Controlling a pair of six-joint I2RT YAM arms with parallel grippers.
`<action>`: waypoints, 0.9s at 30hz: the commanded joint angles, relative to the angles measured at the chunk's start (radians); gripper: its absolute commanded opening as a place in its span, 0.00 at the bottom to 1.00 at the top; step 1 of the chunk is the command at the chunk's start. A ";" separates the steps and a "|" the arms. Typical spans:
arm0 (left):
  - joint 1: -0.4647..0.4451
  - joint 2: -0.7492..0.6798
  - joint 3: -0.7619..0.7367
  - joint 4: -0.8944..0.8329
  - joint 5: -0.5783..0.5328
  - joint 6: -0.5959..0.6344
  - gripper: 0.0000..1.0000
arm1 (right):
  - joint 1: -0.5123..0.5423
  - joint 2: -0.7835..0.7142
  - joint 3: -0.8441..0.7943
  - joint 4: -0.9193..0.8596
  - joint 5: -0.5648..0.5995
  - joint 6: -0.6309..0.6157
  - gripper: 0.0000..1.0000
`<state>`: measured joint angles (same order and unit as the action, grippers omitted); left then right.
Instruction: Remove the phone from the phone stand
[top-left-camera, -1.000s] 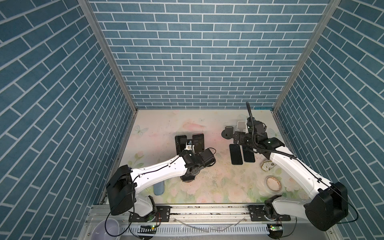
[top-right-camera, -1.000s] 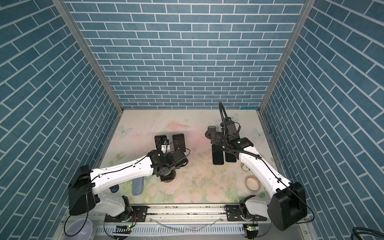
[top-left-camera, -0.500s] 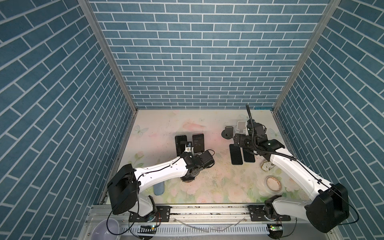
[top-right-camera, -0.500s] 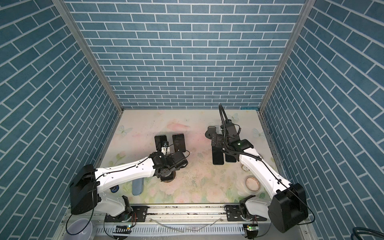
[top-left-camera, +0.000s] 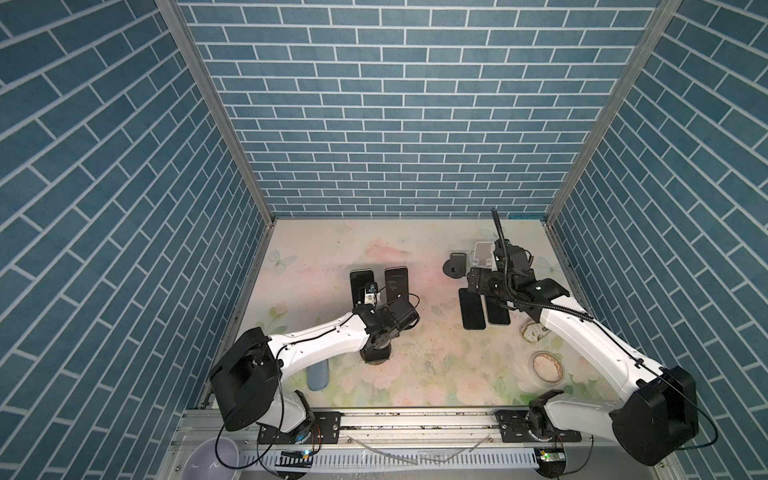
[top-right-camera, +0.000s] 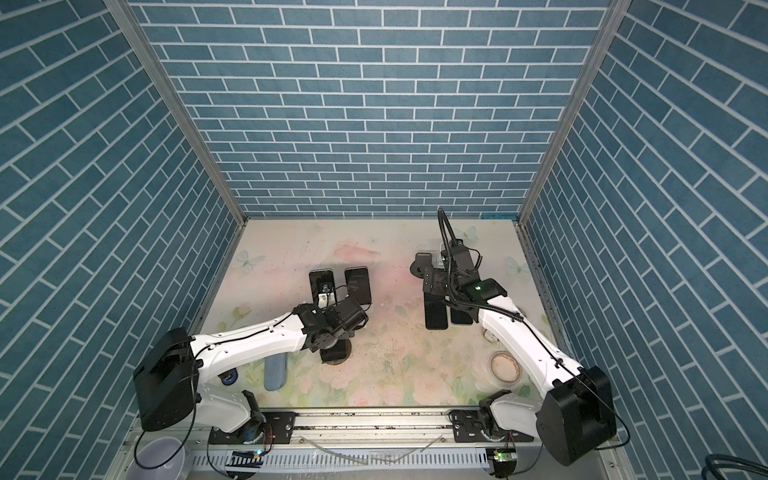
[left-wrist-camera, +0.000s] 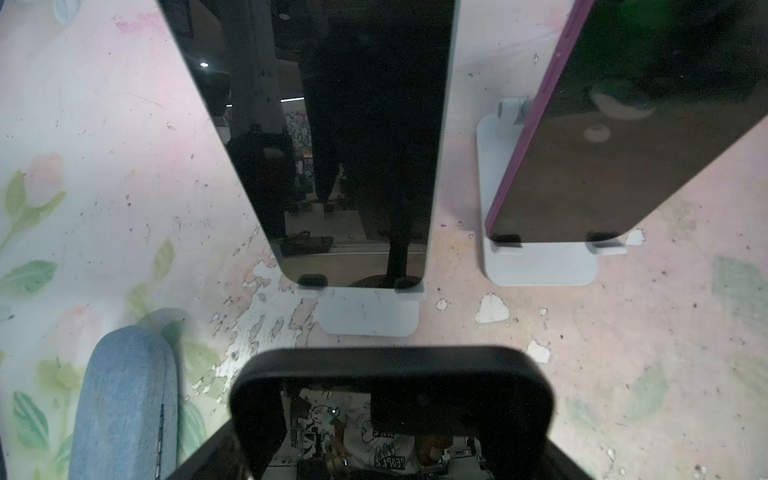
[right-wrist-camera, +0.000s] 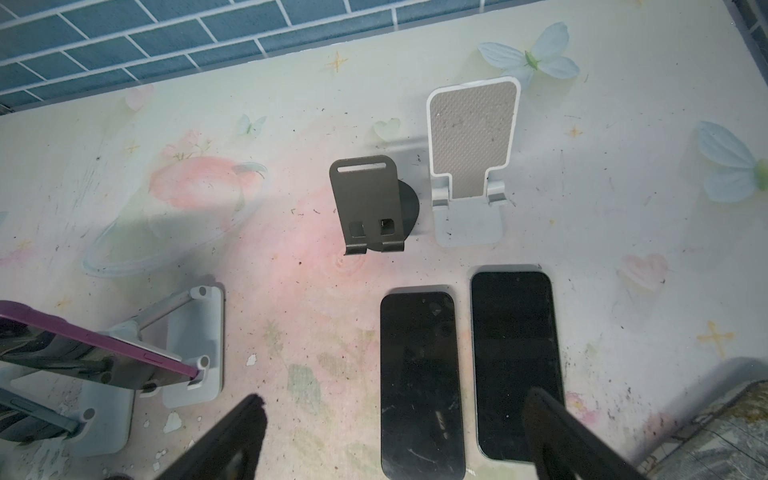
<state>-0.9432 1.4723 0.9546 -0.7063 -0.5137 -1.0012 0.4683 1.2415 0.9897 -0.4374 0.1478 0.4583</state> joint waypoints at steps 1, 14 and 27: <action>0.007 0.026 0.017 0.014 0.001 0.028 0.87 | -0.002 -0.006 0.001 -0.025 0.022 0.023 0.97; 0.006 0.037 0.037 -0.022 0.000 0.029 0.55 | -0.003 0.007 0.002 -0.029 0.017 0.043 0.97; 0.005 -0.047 0.163 -0.125 -0.015 0.136 0.48 | -0.002 -0.009 -0.018 -0.021 0.015 0.067 0.97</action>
<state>-0.9417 1.4620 1.0649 -0.7834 -0.5041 -0.9146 0.4683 1.2446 0.9897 -0.4427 0.1501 0.4873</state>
